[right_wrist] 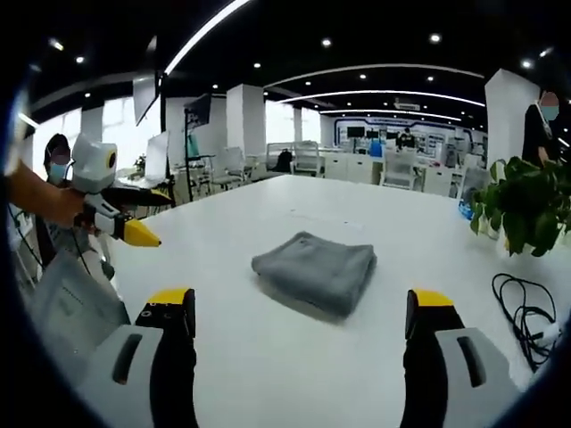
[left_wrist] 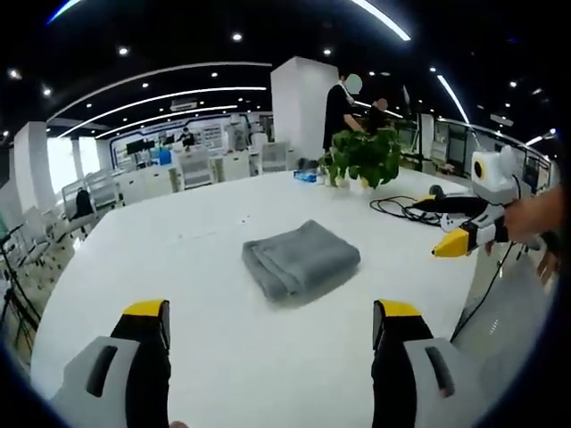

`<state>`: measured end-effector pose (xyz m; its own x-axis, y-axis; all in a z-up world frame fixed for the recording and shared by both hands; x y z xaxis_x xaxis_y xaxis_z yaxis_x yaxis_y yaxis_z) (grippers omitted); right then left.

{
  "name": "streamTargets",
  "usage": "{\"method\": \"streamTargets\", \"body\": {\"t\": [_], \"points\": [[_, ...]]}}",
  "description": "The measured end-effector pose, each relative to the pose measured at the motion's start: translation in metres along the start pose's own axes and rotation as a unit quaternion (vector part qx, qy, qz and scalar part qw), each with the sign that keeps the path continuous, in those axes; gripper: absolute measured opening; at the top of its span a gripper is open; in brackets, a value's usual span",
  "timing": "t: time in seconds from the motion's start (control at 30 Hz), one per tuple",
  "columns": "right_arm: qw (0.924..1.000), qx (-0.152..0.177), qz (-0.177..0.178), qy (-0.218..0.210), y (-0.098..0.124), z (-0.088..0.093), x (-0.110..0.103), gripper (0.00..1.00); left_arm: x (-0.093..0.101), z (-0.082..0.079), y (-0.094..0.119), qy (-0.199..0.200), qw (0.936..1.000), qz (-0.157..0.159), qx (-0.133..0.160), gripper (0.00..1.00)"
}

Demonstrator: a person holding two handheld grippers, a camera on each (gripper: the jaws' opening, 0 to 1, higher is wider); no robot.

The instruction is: Fold the towel on the table until its edges align and the towel forms a compact rectangular stack.

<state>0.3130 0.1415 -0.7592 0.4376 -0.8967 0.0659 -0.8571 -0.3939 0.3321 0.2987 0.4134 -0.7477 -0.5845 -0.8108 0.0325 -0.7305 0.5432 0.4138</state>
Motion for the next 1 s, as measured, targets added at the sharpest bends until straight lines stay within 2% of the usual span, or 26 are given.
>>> {"method": "streamTargets", "body": {"t": [0.1, 0.33, 0.43, 0.5, 0.77, 1.0], "points": [[1.0000, 0.002, -0.001, -0.003, 0.004, 0.000, -0.002, 0.99, 0.007, 0.001, 0.003, 0.006, 1.0000, 0.000, 0.005, 0.97], [0.9999, 0.007, -0.009, 0.009, 0.010, 0.002, -0.007, 0.99, 0.014, 0.008, 0.003, -0.010, 0.9999, 0.009, 0.002, 0.97], [0.9999, 0.007, -0.009, -0.003, 0.011, 0.002, -0.006, 0.99, 0.015, 0.008, 0.003, -0.006, 1.0000, 0.008, 0.003, 0.97], [0.9999, 0.001, -0.007, 0.010, 0.012, 0.005, -0.005, 0.99, 0.017, 0.009, 0.004, -0.004, 0.9999, 0.009, 0.002, 0.97], [0.9998, -0.013, 0.000, 0.015, 0.014, 0.022, -0.003, 0.99, 0.011, 0.025, 0.008, 0.003, 1.0000, 0.000, 0.000, 0.96], [0.9999, -0.014, 0.007, 0.007, 0.016, 0.024, -0.005, 0.99, 0.015, 0.030, 0.003, -0.010, 0.9998, 0.003, -0.015, 0.96]]}}
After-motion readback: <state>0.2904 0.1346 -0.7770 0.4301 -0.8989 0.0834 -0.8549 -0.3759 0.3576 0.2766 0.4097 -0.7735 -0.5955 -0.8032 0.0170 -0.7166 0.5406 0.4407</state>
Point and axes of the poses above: the point that each gripper's makers call its tool centre point, and the gripper's own axes: y roughly backward along the fingers, x roughly to its right, z roughly out of its underside, the point moved 5 cm from there along y, roughly backward along the fingers, and after that the axes turned 13 degrees about z, right-handed, at the moved point
